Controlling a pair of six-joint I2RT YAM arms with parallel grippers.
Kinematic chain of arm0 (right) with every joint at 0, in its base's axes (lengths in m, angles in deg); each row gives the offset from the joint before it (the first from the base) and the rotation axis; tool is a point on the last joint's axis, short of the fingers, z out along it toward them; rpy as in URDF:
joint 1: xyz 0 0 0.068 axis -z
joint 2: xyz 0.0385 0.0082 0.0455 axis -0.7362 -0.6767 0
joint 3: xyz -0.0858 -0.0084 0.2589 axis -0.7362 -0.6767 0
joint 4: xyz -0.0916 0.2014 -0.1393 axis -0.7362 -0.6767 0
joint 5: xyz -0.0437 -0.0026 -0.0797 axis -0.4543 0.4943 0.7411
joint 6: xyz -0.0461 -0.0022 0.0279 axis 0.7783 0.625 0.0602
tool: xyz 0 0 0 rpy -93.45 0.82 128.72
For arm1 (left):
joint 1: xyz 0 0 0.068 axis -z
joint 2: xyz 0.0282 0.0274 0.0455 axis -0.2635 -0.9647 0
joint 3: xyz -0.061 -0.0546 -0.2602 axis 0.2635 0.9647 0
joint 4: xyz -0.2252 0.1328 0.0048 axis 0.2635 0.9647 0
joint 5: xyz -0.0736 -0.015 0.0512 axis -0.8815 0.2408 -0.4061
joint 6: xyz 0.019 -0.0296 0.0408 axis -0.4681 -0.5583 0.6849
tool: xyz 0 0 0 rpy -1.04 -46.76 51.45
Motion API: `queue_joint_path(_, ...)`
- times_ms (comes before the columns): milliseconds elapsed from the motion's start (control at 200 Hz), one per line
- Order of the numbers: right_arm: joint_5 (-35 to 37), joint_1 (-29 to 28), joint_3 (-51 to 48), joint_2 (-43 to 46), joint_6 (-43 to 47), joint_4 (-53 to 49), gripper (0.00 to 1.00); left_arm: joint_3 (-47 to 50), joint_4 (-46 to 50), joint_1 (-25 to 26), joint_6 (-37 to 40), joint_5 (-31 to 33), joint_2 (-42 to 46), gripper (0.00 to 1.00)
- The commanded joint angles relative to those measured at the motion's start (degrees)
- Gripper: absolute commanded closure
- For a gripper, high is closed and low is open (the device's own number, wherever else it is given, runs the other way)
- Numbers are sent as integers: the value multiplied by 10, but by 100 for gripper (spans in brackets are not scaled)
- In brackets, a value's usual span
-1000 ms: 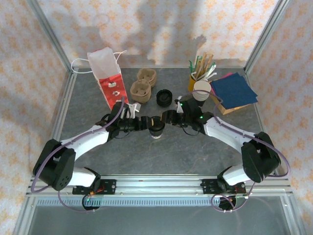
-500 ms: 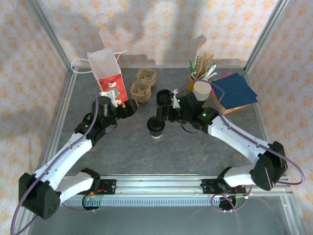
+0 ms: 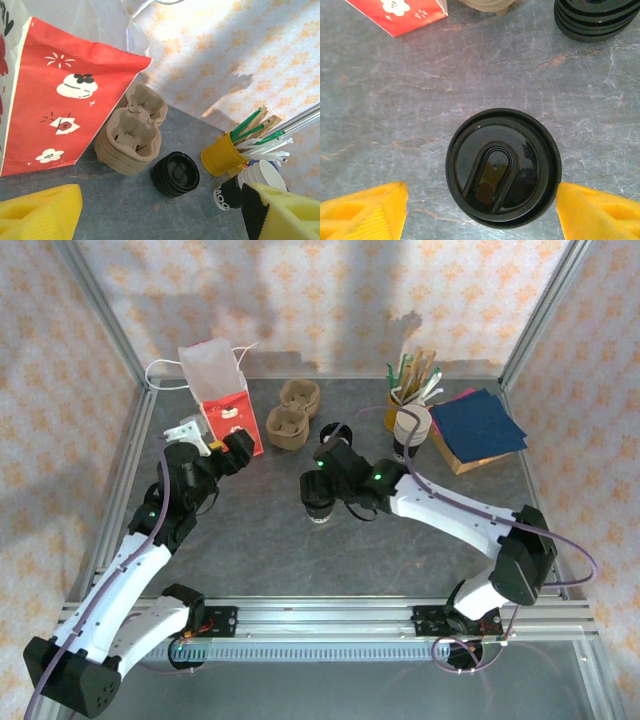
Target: Pack the takeout coffee
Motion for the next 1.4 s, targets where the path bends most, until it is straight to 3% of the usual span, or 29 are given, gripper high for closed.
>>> queue_joint_path(0,72,-17,28,-21,0,-42,21,-8,24,-8,5,14,-4,16)
queue_joint_path(210,114,-27,60,-56,-2,-78,17,1,16,-10,4,11,1,16)
queue_joint_path(440,108,-32,62,-79,-2,-76,14,5,17,-12,6,9,-3,16)
queue_joint_path(701,105,-40,73,-112,-2,-77,15,5,18,-14,6,6,-6,16)
queue_joint_path(916,124,-41,78,-121,-1,-83,22,9,15,-16,5,-4,-13,16)
queue_joint_path(1396,123,-41,98,-152,5,-105,21,12,12,-20,2,-14,-23,16)
